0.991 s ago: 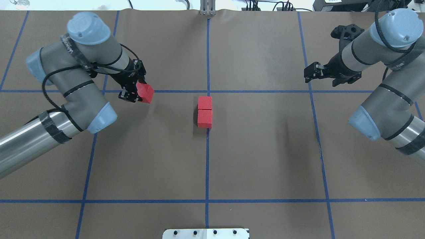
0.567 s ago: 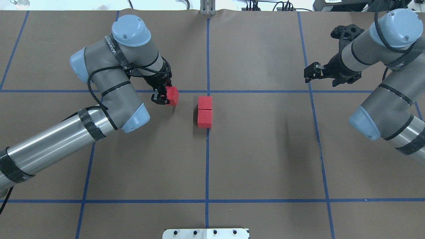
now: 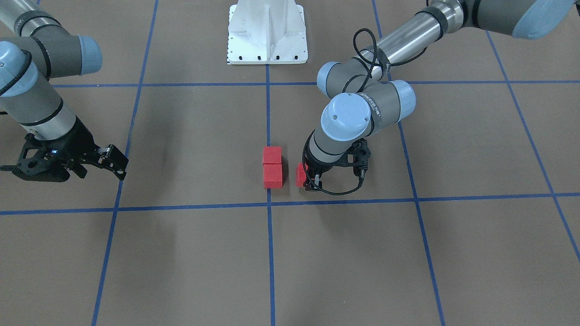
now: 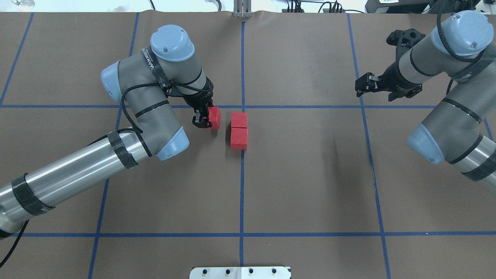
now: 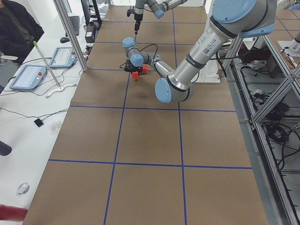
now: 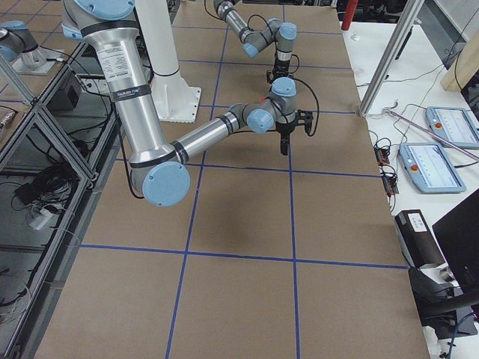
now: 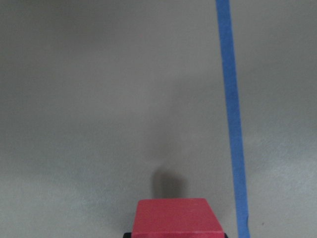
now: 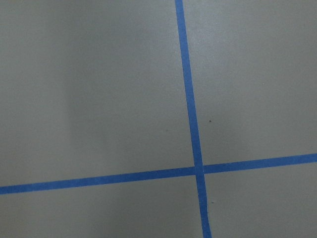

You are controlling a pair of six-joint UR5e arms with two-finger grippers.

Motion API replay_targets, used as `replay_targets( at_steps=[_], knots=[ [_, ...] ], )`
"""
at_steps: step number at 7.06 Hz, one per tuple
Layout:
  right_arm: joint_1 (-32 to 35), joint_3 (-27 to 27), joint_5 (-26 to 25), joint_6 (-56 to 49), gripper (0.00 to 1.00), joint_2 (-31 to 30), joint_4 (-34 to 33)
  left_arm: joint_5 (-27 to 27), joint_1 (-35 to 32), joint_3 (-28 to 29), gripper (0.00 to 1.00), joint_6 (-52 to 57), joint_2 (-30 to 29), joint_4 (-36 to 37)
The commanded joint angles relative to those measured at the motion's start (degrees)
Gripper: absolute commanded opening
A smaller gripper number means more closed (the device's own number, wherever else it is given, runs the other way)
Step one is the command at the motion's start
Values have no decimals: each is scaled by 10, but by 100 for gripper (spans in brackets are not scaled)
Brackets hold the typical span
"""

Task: Form red blocks into L shape at center
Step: 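Lower the cube beside the farther cube of the pair and release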

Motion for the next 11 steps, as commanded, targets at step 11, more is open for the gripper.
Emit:
replay_targets(
  at_steps=[11],
  knots=[
    [1, 2, -1, 0, 100, 0, 0, 1, 9, 9, 0, -59, -16, -7]
  ],
)
